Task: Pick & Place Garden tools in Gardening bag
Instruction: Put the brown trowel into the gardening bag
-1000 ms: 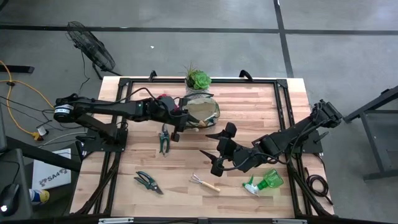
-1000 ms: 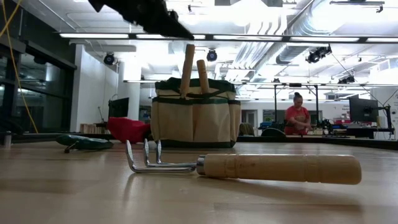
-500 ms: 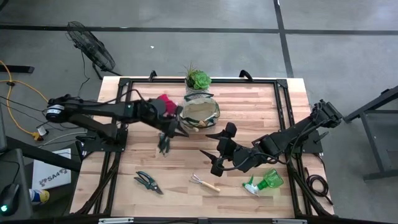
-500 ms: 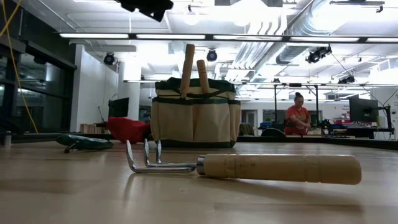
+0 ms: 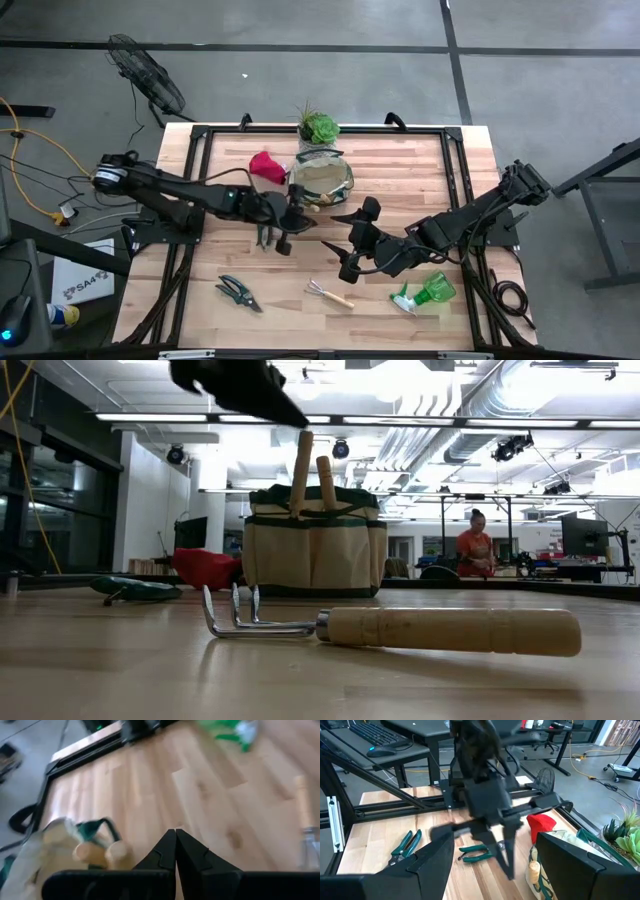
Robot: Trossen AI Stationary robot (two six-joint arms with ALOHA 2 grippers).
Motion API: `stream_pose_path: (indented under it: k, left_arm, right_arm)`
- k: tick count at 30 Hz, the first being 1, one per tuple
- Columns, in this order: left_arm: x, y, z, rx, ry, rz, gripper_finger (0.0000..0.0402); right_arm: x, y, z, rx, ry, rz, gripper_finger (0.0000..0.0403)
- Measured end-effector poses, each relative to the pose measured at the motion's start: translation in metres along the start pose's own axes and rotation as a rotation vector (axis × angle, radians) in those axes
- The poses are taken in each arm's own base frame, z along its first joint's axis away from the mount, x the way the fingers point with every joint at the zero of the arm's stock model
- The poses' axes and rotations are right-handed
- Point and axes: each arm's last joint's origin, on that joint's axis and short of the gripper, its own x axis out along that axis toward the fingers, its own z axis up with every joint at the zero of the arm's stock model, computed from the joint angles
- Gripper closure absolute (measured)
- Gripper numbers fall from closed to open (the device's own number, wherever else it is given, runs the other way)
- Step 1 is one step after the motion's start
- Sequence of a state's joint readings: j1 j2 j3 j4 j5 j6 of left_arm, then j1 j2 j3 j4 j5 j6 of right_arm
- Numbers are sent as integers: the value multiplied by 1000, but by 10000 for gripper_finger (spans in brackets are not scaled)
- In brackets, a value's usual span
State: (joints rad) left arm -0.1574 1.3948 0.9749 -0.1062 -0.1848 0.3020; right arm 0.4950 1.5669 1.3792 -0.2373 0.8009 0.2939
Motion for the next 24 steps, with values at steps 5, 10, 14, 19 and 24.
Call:
stream_pose_path:
  k: [5,10,14,19,24]
  left_arm:
    - [14,-1,-9,10,92,133,401]
    - [13,3,-10,-24,134,288,401]
    - [12,6,-11,-28,161,383,401]
    - [10,7,-15,-45,207,435,401]
    - [9,5,-22,-88,262,456,401]
  right_arm:
    - [0,0,0,1,0,0,128]
    - [0,0,0,0,0,0,128]
    - [0,0,0,-1,0,0,128]
    - [0,0,0,-2,0,1,128]
    - [0,1,0,-2,7,23,128]
